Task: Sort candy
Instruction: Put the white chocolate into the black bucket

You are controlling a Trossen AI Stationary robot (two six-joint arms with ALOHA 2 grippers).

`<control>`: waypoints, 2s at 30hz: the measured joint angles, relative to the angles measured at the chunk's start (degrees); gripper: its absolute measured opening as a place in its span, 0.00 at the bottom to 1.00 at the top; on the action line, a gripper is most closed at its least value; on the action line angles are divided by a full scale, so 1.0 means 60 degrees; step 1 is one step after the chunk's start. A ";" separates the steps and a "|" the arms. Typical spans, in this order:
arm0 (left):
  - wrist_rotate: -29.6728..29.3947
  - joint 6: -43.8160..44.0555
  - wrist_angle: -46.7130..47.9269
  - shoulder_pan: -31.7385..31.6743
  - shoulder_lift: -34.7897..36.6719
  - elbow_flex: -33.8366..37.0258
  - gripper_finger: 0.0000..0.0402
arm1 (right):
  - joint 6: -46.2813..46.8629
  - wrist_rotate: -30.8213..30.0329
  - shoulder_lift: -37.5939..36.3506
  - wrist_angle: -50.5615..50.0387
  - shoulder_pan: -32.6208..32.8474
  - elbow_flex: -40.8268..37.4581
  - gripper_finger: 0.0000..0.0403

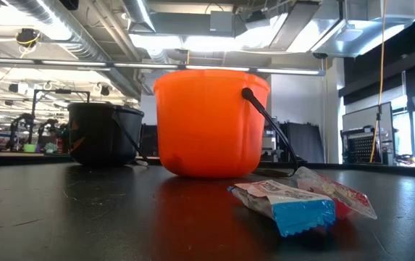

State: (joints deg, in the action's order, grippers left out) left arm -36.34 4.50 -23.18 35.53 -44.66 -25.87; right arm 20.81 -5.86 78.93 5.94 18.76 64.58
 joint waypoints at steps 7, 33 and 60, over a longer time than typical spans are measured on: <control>-0.0008 -0.0009 0.0018 0.0000 0.0000 0.0000 0.00 | -0.0406 0.0144 0.0327 -0.1817 0.0774 -0.0004 0.79; -0.0641 0.0238 0.0015 0.0000 -0.0003 -0.0004 0.00 | -0.0800 -0.0291 0.5248 -0.5324 0.1704 0.1781 0.79; -0.0641 0.0482 0.0286 0.0000 -0.0002 -0.0005 0.00 | -0.0933 0.0056 0.6122 -0.6899 0.1348 0.2885 0.79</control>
State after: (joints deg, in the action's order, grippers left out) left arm -40.18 7.40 -21.46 35.53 -44.68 -25.90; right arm 15.22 -5.52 115.66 -35.46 26.85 81.89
